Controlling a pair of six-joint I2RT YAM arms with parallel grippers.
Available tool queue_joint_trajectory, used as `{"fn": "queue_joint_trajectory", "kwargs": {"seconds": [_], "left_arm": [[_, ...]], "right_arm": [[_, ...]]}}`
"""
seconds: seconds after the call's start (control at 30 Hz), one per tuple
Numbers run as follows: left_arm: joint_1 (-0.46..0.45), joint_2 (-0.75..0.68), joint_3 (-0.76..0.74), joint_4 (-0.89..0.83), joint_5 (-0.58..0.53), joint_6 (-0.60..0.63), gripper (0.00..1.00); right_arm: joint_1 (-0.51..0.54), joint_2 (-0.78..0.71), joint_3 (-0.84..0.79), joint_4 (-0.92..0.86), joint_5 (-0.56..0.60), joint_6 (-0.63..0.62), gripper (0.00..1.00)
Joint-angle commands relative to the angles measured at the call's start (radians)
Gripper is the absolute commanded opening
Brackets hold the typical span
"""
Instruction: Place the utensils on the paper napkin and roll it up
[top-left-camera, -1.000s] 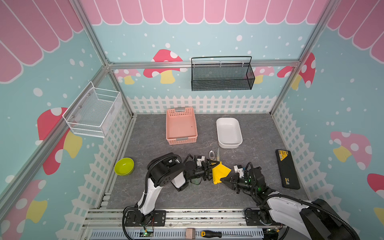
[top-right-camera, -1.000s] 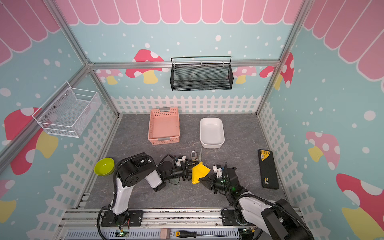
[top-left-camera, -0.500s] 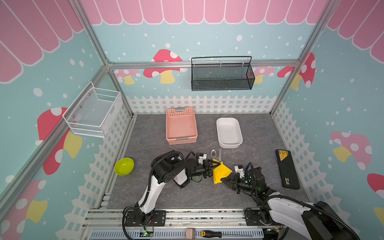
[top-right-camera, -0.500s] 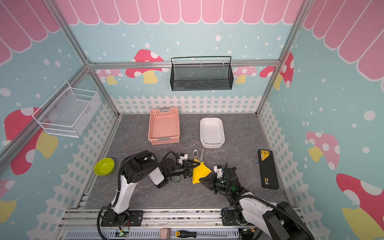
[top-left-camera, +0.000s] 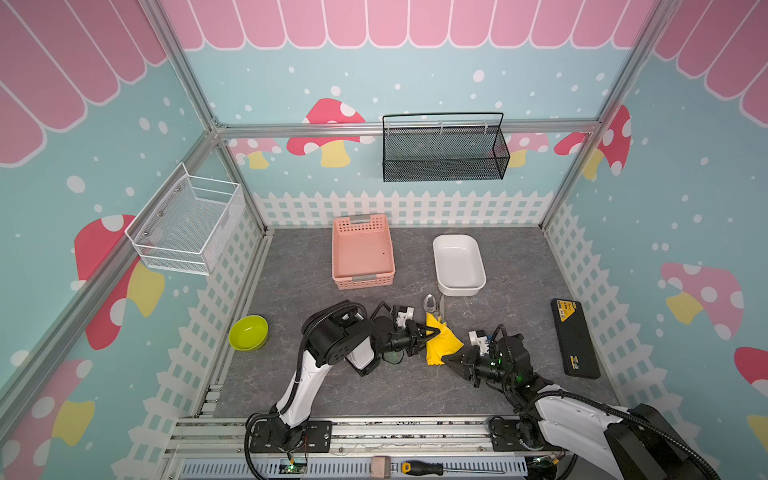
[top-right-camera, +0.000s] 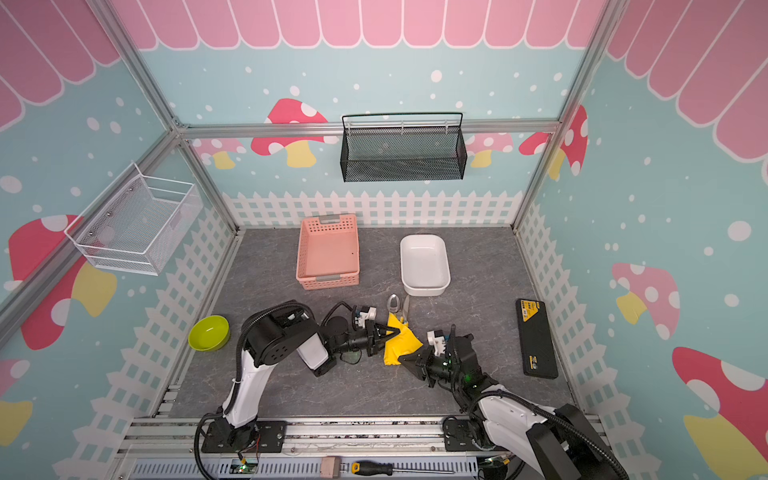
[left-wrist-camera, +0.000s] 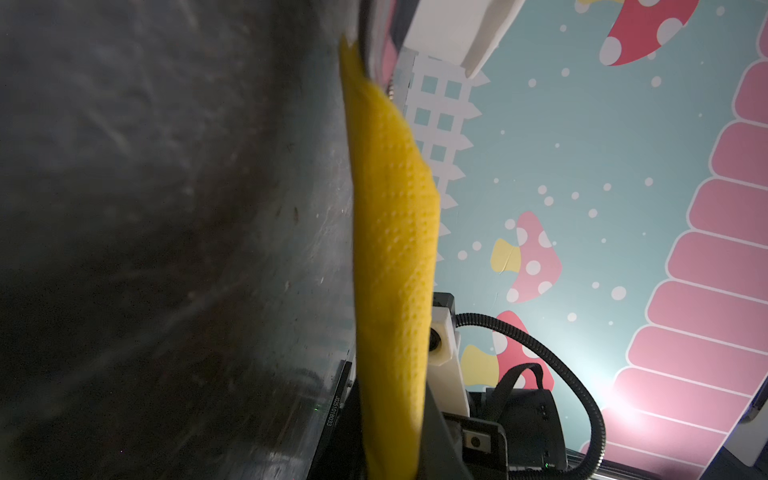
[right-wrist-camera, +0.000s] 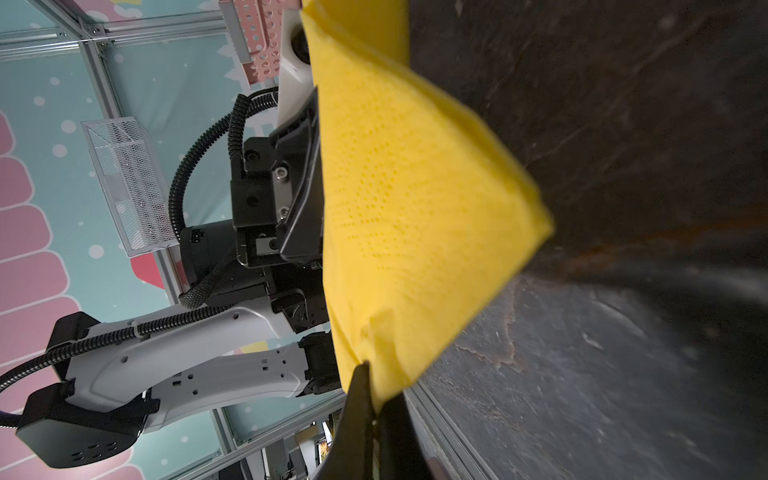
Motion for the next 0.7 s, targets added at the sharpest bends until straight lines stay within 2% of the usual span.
{"fn": "queue_joint_trajectory", "kwargs": {"seconds": [0.0, 0.2, 0.43, 0.57, 0.67], "left_arm": [[0.043, 0.104, -0.071, -0.094, -0.069, -0.022, 0.09], [0.071, 0.046, -0.109, -0.095, -0.077, 0.014, 0.0], [0.096, 0.028, -0.14, -0.036, -0.077, 0.022, 0.0], [0.104, 0.028, -0.149, -0.02, -0.073, 0.028, 0.0], [0.109, 0.026, -0.146, -0.026, -0.062, 0.042, 0.0]], "right_arm": [[-0.003, -0.002, -0.072, -0.002, -0.009, 0.015, 0.0], [-0.002, 0.047, -0.044, 0.001, -0.032, -0.036, 0.0], [-0.001, 0.146, 0.024, 0.014, -0.085, -0.116, 0.0], [-0.001, 0.153, 0.029, 0.006, -0.089, -0.128, 0.14], [-0.003, 0.114, 0.034, -0.068, -0.061, -0.154, 0.26]]}}
